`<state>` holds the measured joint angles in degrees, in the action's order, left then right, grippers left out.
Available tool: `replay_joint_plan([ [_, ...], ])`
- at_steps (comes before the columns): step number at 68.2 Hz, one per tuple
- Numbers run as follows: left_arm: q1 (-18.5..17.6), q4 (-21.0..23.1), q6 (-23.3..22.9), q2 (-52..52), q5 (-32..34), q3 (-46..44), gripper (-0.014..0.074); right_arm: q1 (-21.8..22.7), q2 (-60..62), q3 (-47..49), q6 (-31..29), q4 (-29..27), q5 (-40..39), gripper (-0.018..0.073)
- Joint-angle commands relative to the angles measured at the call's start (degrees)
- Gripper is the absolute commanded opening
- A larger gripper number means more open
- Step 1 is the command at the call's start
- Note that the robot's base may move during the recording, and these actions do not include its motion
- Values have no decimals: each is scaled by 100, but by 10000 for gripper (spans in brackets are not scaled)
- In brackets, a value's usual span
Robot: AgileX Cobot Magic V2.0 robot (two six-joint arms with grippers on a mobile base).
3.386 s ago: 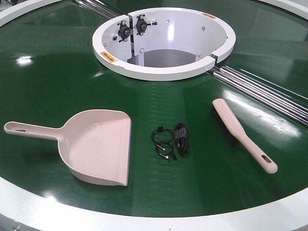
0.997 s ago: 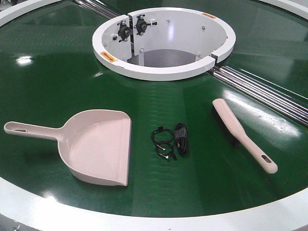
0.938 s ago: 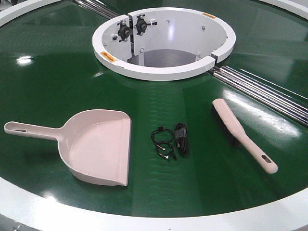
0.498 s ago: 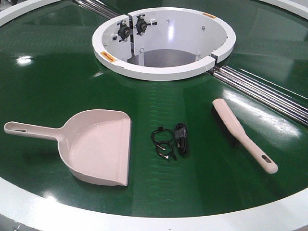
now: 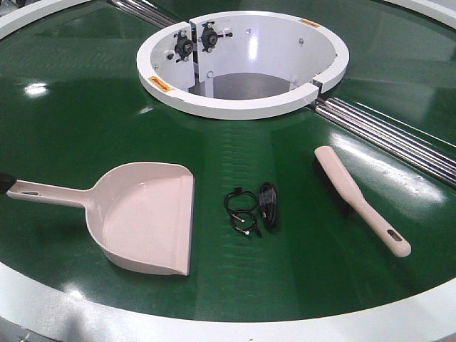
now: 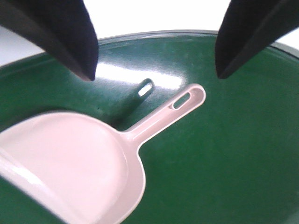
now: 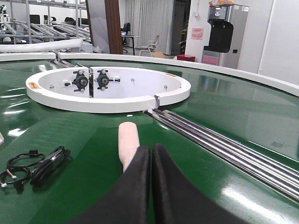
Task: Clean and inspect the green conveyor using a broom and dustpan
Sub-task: 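Reach the left gripper down to the pink dustpan handle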
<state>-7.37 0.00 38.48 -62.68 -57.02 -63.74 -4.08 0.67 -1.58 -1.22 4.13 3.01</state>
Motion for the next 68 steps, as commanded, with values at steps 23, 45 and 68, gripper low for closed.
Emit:
replay_joint_plan([
  [23, -31, 0, 2001, -1787, 11, -918, 482, -4, 59, -18, 7, 17, -433, -8],
  [45, -31, -599, 2340, -2434, 66, -924, 503, -4, 59, -18, 7, 17, -438, -8],
  [68, -35, -620, 2681, -2777, 167, -937, 507, -4, 59, -18, 7, 17, -438, -8],
])
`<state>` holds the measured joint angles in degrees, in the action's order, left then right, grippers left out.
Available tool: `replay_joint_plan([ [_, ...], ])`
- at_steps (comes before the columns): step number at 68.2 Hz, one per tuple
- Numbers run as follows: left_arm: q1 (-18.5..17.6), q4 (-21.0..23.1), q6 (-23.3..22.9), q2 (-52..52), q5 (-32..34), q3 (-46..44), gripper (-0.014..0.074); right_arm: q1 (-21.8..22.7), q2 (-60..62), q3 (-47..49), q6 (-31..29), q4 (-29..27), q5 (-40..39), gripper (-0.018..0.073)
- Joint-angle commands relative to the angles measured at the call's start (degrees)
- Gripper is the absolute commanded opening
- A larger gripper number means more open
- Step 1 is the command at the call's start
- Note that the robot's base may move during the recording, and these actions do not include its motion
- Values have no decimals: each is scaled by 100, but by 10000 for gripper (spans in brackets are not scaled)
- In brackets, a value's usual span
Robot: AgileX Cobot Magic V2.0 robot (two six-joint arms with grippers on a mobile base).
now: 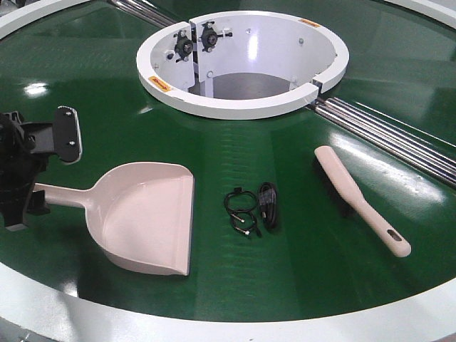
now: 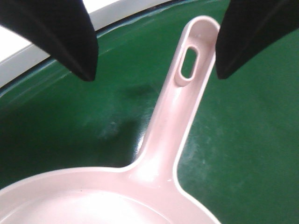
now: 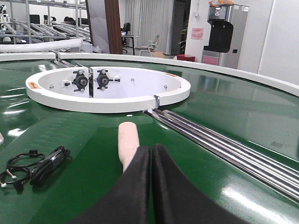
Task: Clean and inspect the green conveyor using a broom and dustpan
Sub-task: 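Reach the left gripper down to the pink dustpan handle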
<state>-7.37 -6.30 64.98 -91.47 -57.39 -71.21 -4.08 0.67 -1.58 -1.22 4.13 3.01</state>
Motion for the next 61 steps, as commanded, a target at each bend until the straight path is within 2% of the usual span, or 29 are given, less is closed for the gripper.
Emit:
replay_joint_plan([
  [1, -35, 4, 31, 102, 230, -195, 507, -4, 59, -18, 7, 17, -438, -8],
  [15, -35, -191, 31, 82, 715, -195, 507, -4, 59, -18, 7, 17, -438, -8],
  [29, -72, -223, 37, -160, 715, -195, 511, -4, 59, -18, 7, 17, -438, -8],
  [46, -148, -440, 98, -340, 844, -196, 597, -4, 59, -18, 7, 17, -438, -8],
  [61, -148, -443, 274, -516, 902, -196, 593, -4, 59, -18, 7, 17, -438, -8],
])
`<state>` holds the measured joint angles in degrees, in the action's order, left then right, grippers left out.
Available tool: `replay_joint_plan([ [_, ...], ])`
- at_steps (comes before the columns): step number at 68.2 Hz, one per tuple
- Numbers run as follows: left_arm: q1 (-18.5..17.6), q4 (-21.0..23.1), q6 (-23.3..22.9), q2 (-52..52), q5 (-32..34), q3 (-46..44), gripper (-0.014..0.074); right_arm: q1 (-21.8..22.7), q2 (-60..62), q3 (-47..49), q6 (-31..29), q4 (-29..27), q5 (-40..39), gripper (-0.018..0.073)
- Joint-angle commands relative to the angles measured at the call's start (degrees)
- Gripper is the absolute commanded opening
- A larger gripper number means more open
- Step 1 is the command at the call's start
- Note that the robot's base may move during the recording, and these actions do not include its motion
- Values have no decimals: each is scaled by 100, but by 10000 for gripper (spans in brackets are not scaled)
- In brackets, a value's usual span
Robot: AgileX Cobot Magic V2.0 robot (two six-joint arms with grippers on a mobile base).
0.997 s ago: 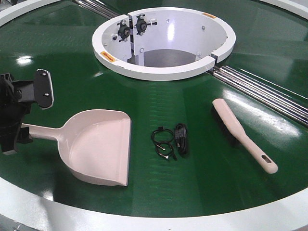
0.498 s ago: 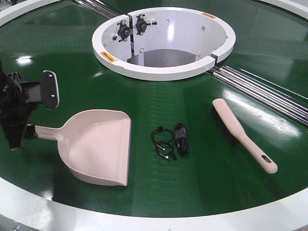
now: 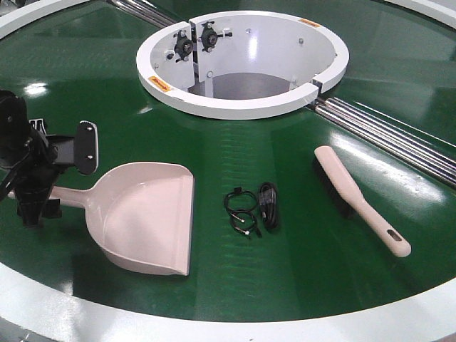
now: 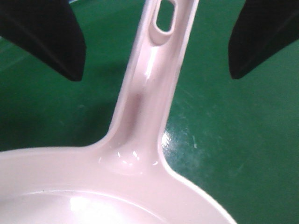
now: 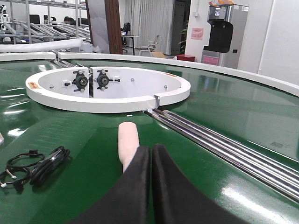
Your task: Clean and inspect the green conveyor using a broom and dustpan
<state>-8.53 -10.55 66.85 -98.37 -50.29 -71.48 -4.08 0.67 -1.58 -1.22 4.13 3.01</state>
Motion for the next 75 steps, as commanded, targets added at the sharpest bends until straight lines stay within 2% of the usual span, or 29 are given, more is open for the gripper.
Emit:
replay_joint_plan([
  [1, -41, -18, 98, 168, 192, -169, 593, -4, 59, -18, 7, 17, -438, -8],
  [30, -205, -182, 483, -235, 335, -169, 592, -4, 59, -18, 7, 17, -445, -8],
  [44, -205, -208, 599, -349, 335, -169, 536, -4, 59, -18, 7, 17, -445, -8],
  [51, -205, -208, 689, -349, 335, -169, 451, -4, 59, -18, 7, 17, -445, -8],
  [68, -205, -225, 693, -296, 328, -169, 104, -4, 59, -18, 7, 17, -445, -8],
  [75, -205, -218, 693, -180, 315, -169, 5, -4, 59, -18, 7, 17, -445, -8],
])
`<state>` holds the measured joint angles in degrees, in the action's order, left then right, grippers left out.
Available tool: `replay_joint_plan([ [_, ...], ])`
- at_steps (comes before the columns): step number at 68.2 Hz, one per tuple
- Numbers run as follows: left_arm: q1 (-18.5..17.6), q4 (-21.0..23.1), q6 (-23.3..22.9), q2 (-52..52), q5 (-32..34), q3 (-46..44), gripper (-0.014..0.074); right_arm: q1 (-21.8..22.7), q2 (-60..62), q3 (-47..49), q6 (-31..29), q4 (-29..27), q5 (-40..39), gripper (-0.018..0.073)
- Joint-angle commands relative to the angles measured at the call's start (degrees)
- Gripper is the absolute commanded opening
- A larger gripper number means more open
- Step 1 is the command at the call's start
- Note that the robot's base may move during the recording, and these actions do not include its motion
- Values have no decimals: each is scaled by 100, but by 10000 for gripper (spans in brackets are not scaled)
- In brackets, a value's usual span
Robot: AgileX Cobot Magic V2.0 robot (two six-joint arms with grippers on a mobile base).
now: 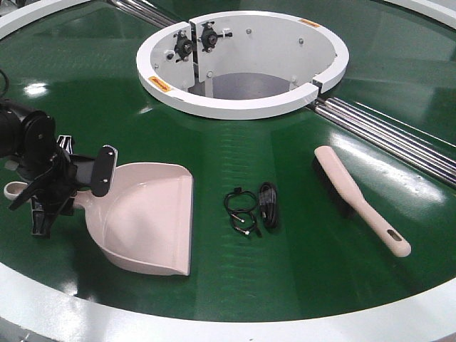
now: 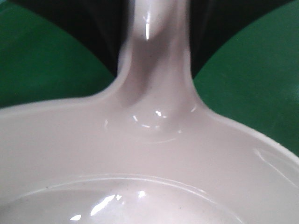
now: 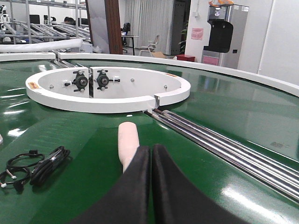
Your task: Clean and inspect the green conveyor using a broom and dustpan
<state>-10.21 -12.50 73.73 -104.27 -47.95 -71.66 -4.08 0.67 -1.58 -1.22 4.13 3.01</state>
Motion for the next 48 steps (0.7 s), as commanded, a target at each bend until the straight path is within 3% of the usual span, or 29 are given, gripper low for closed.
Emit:
replay_joint_plan([
  [1, -37, -23, 5, 432, 81, -152, -4, -4, 59, -18, 7, 17, -445, -8],
  [20, -65, -12, 5, 718, 6, -152, -8, -4, 59, -18, 7, 17, -445, -8],
  [48, -436, 10, -2, 687, 133, -152, -8, -4, 59, -18, 7, 17, -445, -8],
])
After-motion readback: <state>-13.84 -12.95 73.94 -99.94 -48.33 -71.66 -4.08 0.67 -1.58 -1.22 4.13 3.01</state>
